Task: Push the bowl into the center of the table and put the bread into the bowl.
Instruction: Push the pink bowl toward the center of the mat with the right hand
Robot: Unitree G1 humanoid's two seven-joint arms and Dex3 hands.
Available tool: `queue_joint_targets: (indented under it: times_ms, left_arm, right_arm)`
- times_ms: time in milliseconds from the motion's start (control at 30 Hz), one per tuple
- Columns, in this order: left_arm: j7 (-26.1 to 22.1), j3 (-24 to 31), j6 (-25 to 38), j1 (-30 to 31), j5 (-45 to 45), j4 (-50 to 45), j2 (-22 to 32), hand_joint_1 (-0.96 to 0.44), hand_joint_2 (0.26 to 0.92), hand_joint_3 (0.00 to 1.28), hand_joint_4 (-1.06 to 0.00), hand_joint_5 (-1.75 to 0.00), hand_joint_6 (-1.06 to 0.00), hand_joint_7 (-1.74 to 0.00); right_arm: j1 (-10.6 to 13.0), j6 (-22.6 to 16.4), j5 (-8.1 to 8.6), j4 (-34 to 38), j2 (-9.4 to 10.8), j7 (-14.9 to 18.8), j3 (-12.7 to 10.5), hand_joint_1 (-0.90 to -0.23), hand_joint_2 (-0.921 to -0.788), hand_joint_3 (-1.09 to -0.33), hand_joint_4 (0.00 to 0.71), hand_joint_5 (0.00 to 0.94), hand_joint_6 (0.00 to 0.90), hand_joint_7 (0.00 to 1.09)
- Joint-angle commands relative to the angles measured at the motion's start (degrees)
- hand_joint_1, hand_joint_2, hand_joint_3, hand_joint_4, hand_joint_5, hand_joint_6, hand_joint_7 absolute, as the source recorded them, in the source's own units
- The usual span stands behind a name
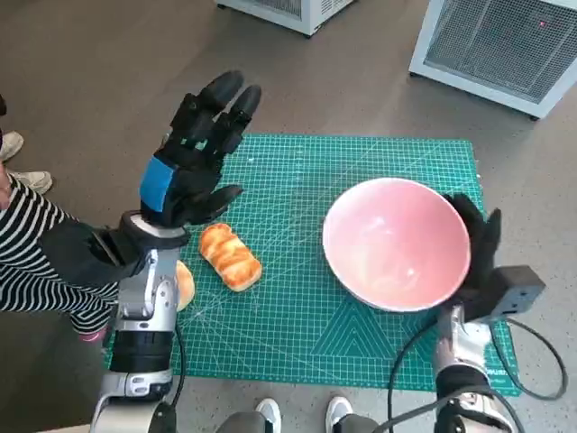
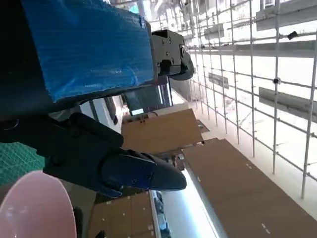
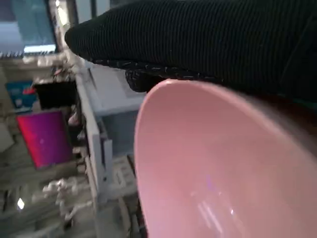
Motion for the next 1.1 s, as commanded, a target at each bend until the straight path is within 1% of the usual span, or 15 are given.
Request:
queue_joint_targets:
  times_ms: [33,467,867,1100]
  left_arm:
    - [0.4,0.3,0.2,0.7,0.6,-1.1,0.7,-0.61,0.921,0.17,-0.14,-0.03,0.00,-0.52]
    - [1.3,0.0,0.5,1.8,0.6,-2.6,0.7,-0.61,0.921,0.17,-0.14,-0.03,0.00,-0.52]
    - [1.5,0.3,1.0,2.6,0.3,-3.5,1.1,-0.60,0.921,0.17,-0.14,-0.02,0.00,-0.52]
    - [1.7,0.3,0.9,2.8,0.4,-3.5,1.2,-0.60,0.921,0.17,-0.14,-0.02,0.00,-0.52]
  right_arm:
    - [-1.0,1.4,-0.38,1.0,1.4,0.6,0.7,-0.610,-0.921,-0.886,0.096,0.000,0.068,0.39]
    - [-4.7,3.0,-0.38,1.7,4.3,0.7,2.0,-0.624,-0.921,-0.872,0.096,0.000,0.057,0.39]
    - [-7.4,5.2,-0.43,2.7,5.9,0.6,2.6,-0.611,-0.921,-0.891,0.081,0.000,0.045,0.38]
    - [-9.3,6.5,-0.48,3.4,7.0,0.1,2.7,-0.619,-0.921,-0.884,0.089,0.004,0.046,0.38]
